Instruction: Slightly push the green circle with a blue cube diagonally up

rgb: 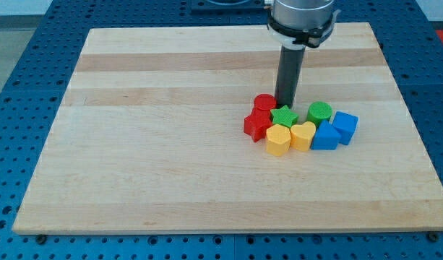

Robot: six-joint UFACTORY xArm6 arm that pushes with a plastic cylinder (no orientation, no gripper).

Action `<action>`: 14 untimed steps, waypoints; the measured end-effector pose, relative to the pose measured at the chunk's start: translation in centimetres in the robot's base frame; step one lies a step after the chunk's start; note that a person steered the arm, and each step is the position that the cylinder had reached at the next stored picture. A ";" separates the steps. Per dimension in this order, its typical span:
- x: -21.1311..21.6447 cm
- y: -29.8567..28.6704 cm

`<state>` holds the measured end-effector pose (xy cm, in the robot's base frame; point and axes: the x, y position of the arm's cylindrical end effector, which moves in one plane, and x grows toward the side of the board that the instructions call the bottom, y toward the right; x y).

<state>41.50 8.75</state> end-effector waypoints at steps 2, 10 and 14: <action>-4.3 2.0; 7.1 17.7; 7.1 12.6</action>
<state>48.56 21.33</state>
